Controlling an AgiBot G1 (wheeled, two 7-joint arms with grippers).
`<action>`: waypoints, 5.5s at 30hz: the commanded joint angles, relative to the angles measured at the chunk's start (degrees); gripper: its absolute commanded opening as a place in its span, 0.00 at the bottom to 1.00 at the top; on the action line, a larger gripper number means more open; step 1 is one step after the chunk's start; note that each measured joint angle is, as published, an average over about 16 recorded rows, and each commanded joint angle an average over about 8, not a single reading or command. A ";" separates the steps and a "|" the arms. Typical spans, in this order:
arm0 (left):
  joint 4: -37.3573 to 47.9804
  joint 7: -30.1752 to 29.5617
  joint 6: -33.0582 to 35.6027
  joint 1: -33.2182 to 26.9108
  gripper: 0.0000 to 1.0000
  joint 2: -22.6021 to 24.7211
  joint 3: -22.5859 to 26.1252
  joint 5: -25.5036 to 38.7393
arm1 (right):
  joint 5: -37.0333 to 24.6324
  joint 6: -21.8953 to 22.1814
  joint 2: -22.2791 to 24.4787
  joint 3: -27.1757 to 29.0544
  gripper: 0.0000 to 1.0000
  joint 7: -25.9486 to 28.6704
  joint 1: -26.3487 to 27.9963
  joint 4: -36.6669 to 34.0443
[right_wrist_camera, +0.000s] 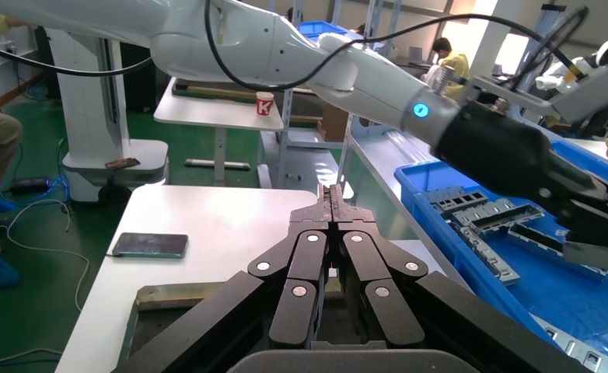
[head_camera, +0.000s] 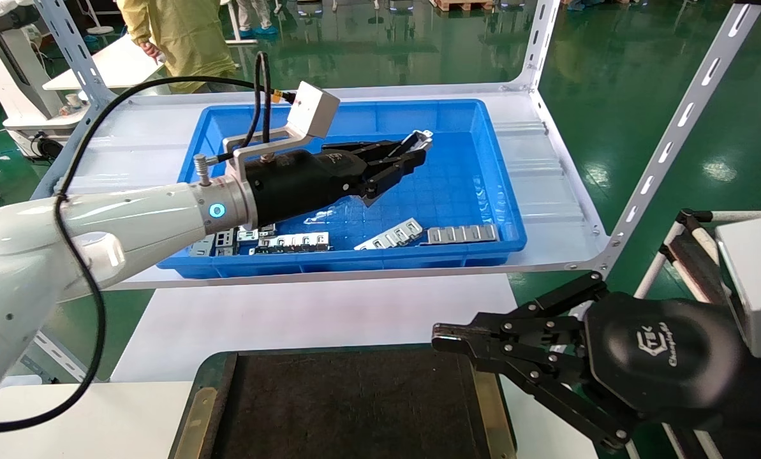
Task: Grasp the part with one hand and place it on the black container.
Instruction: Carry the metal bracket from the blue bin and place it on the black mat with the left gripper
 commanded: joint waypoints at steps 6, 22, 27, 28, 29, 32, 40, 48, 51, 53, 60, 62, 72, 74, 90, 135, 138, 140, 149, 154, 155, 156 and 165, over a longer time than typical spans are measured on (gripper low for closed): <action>-7.77 -1.79 5.62 2.94 0.00 -4.62 -0.44 -1.66 | 0.02 0.01 0.01 -0.02 0.00 -0.01 0.01 0.00; -40.51 -11.27 -2.32 16.27 0.00 -16.82 1.27 -2.43 | 0.05 0.03 0.03 -0.08 0.00 -0.04 0.02 0.00; -48.76 -13.62 -7.69 21.62 0.00 -19.87 2.39 -2.11 | 0.07 0.04 0.04 -0.10 0.00 -0.05 0.02 0.00; -50.06 -14.08 -8.87 22.73 0.00 -20.35 2.67 -2.04 | 0.07 0.04 0.04 -0.10 0.00 -0.05 0.02 0.00; -51.18 -14.47 -10.03 23.78 0.00 -20.75 2.94 -1.95 | 0.07 0.04 0.04 -0.10 0.00 -0.05 0.02 0.00; -53.65 -15.56 -13.68 27.05 0.00 -21.51 3.73 -1.86 | 0.08 0.05 0.05 -0.11 0.00 -0.06 0.02 0.00; -55.16 -16.56 -21.01 34.80 0.00 -20.83 5.85 -1.70 | 0.10 0.06 0.06 -0.14 0.00 -0.07 0.03 0.00; -53.59 -17.55 -29.56 39.73 0.00 -17.30 7.81 -0.99 | 0.11 0.07 0.07 -0.17 0.00 -0.08 0.04 0.00; -52.17 -18.43 -33.73 40.65 0.00 -15.19 8.42 -0.83 | 0.12 0.08 0.07 -0.18 0.00 -0.09 0.04 0.00; -50.93 -19.12 -36.76 41.09 0.00 -13.52 8.84 -0.81 | 0.13 0.08 0.08 -0.18 0.00 -0.09 0.04 0.00; -46.28 -20.89 -45.97 41.54 0.00 -7.62 10.45 -0.65 | 0.14 0.09 0.08 -0.21 0.00 -0.10 0.05 0.00; -45.04 -21.09 -48.00 41.53 0.00 -6.11 10.67 -0.62 | 0.15 0.09 0.09 -0.21 0.00 -0.11 0.05 0.00; -39.28 -21.61 -55.35 41.74 0.00 1.22 9.64 -0.93 | 0.17 0.11 0.10 -0.24 0.00 -0.12 0.05 0.00; -38.29 -21.59 -56.11 41.93 0.00 2.49 9.20 -0.87 | 0.17 0.11 0.10 -0.25 0.00 -0.13 0.06 0.00; -34.80 -25.01 -61.72 42.94 0.00 6.68 6.98 -1.39 | 0.21 0.13 0.12 -0.30 0.00 -0.15 0.07 0.00; -26.77 -53.95 -69.56 35.40 0.00 7.27 23.56 7.52 | 0.30 0.19 0.18 -0.44 0.00 -0.22 0.10 0.00; -26.42 -55.92 -70.04 35.18 0.00 7.28 24.53 8.62 | 0.31 0.19 0.18 -0.45 0.00 -0.22 0.10 0.00; -26.14 -57.23 -70.36 35.07 0.00 7.28 25.15 9.37 | 0.31 0.20 0.19 -0.45 0.00 -0.23 0.10 0.00; -24.83 -63.40 -72.06 34.98 0.00 7.26 27.57 13.07 | 0.33 0.21 0.20 -0.48 0.00 -0.24 0.11 0.00; -24.27 -67.06 -73.29 35.18 0.00 7.25 28.71 15.55 | 0.34 0.21 0.20 -0.50 0.00 -0.25 0.11 0.00; -24.19 -67.82 -73.56 35.23 0.00 7.24 28.95 16.11 | 0.34 0.22 0.20 -0.50 0.00 -0.25 0.11 0.00; -24.12 -68.57 -73.84 35.29 0.00 7.24 29.20 16.70 | 0.34 0.22 0.21 -0.50 0.00 -0.25 0.11 0.00; -23.14 -75.27 -76.06 35.78 0.00 7.22 31.57 22.19 | 0.36 0.23 0.22 -0.53 0.00 -0.26 0.12 0.00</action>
